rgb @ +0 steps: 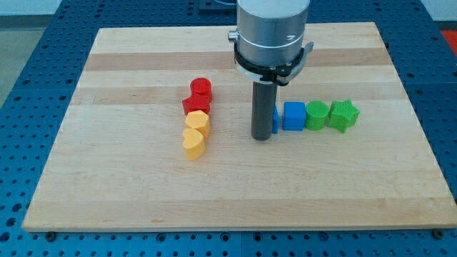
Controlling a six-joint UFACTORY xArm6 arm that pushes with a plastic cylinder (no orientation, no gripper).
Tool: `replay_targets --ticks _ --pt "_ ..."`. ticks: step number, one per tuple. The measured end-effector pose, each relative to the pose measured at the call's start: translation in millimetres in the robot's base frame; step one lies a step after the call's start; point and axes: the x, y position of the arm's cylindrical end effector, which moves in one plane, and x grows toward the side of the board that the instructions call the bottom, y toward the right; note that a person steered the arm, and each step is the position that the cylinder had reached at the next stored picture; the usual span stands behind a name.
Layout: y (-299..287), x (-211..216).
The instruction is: Move the red star to the top left of the blue triangle
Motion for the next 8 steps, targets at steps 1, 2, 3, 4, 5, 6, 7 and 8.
replay_targets --ticks 1,2,3,4,5,6,7,8 --pt "0 6" --pt "-5 31" --pt "-35 52" --pt "-83 57" --pt "-132 57" --pt "-160 35" --pt "-168 6" --pt "-168 -14"
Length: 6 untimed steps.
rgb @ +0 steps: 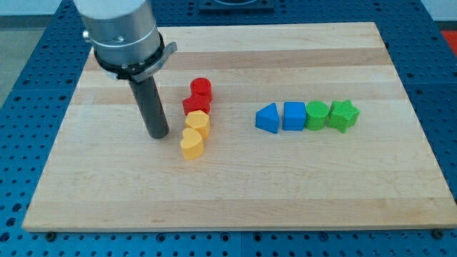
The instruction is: Move the red star to the top left of the blue triangle
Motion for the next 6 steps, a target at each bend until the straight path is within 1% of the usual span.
replay_targets --ticks 1,3,6 --pt "3 -13" --pt "34 -35" --pt "83 -42"
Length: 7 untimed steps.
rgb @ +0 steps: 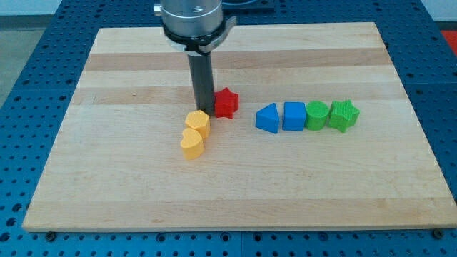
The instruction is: Move the red star to the top left of the blue triangle
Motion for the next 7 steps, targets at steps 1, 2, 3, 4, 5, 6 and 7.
replay_targets --ticks 1,2,3,4,5,6,7 --pt "12 0" --pt "24 -2" --pt "37 -5" --pt "46 -5" --pt "44 -5" --pt "25 -5" --pt "-1 -5"
